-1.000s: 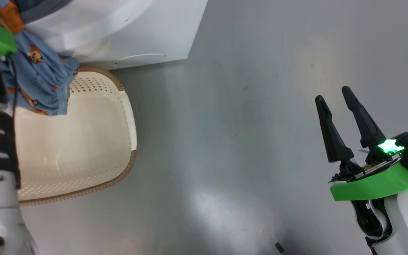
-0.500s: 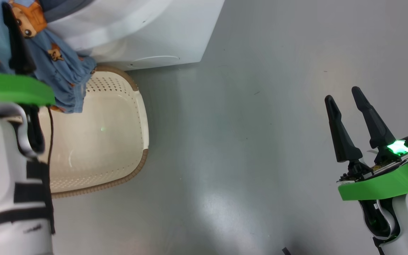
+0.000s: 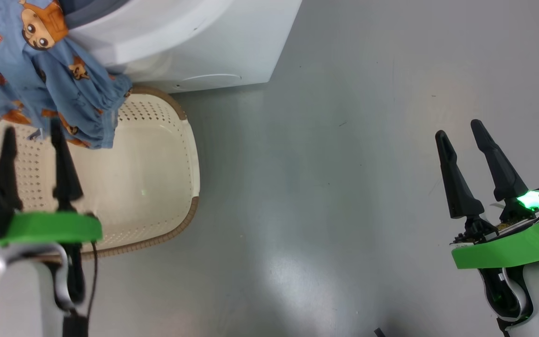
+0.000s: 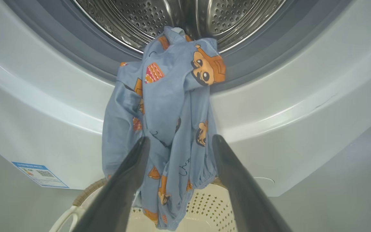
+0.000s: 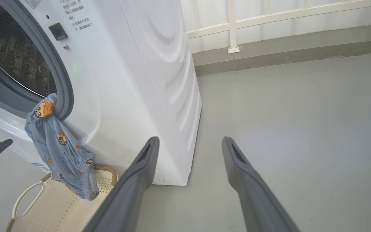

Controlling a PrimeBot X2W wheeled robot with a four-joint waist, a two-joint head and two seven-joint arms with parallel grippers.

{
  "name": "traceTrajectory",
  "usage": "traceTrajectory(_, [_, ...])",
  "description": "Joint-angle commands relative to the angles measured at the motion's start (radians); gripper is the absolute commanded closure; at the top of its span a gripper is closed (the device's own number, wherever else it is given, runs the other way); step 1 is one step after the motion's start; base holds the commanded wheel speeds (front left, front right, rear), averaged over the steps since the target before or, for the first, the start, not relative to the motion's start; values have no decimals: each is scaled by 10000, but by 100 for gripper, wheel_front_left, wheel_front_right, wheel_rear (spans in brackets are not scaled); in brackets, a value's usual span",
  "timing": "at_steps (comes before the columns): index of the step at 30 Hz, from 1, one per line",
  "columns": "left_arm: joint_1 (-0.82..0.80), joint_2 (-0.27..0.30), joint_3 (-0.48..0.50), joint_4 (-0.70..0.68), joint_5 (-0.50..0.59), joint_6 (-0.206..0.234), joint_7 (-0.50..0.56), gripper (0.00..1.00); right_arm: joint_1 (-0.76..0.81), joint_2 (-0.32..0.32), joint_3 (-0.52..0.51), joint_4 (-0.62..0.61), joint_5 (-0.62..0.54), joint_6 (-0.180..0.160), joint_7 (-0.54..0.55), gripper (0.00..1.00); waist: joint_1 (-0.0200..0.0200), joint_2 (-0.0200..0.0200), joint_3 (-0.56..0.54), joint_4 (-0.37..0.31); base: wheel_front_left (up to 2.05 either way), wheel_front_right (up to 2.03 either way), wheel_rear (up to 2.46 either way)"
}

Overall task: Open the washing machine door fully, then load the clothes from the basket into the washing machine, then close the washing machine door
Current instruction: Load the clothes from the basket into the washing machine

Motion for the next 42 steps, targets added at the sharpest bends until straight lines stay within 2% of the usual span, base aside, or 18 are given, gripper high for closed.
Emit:
traceTrajectory(1, [682,233,58,-590,-205,208,-24,0,339,-135,164,-236,14,29,-48,0,0,0,12,-14,0,0,0])
traceTrajectory(6, [1577,231,-371,-1394,-543,759,-24,0,337,-165,113,-242,30,29,-48,0,0,0,51,-9,0,0,0])
traceTrajectory(10, [1827,231,-605,-1743,-664,1041,-24,0,317,-188,93,-241,23,29,-48,0,0,0,62,29,0,0,0])
traceTrajectory(14, [1852,230,-665,-1801,-694,1151,-24,0,278,-196,102,-239,18,29,-48,0,0,0,70,29,0,0,0])
traceTrajectory(20, [1624,230,-635,-1459,-784,1092,-24,0,232,-193,109,-259,21,29,-48,0,0,0,153,30,0,0,0])
traceTrajectory(25, [974,230,-463,-502,-790,807,-24,0,151,-173,171,-241,22,29,-48,0,0,0,243,22,0,0,0])
traceTrajectory(32, [-174,276,14,1540,-517,395,-24,0,94,-148,265,-238,13,29,-48,0,0,0,321,-61,0,0,0])
traceTrajectory(42, [-2280,765,466,4772,-308,-64,-24,0,-24,-134,340,-246,32,29,-48,0,0,0,557,-173,0,0,0])
